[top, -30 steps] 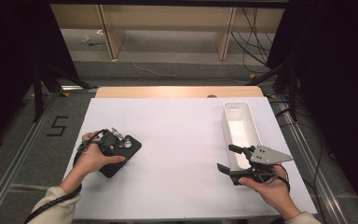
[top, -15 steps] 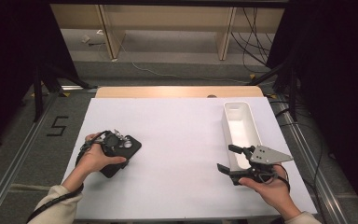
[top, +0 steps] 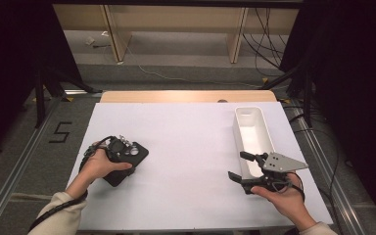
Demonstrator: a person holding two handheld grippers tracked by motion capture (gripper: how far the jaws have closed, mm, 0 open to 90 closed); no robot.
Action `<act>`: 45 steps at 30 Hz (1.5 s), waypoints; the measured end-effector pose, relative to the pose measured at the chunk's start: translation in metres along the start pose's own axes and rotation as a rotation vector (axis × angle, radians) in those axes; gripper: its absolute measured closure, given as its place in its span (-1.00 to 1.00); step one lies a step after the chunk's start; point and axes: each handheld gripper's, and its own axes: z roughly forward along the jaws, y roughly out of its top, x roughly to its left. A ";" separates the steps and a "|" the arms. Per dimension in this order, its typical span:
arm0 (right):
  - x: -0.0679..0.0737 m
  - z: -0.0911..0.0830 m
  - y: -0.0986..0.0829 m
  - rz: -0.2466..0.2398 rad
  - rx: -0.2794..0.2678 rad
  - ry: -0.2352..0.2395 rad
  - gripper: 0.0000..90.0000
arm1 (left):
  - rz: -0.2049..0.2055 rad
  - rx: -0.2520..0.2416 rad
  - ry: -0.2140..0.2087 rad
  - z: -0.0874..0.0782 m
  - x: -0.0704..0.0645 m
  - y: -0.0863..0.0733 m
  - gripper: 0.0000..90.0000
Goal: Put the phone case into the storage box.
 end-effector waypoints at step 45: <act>0.000 -0.001 0.001 0.002 -0.005 -0.004 -0.50 | -0.046 0.017 -0.009 -0.006 -0.006 0.002 -0.65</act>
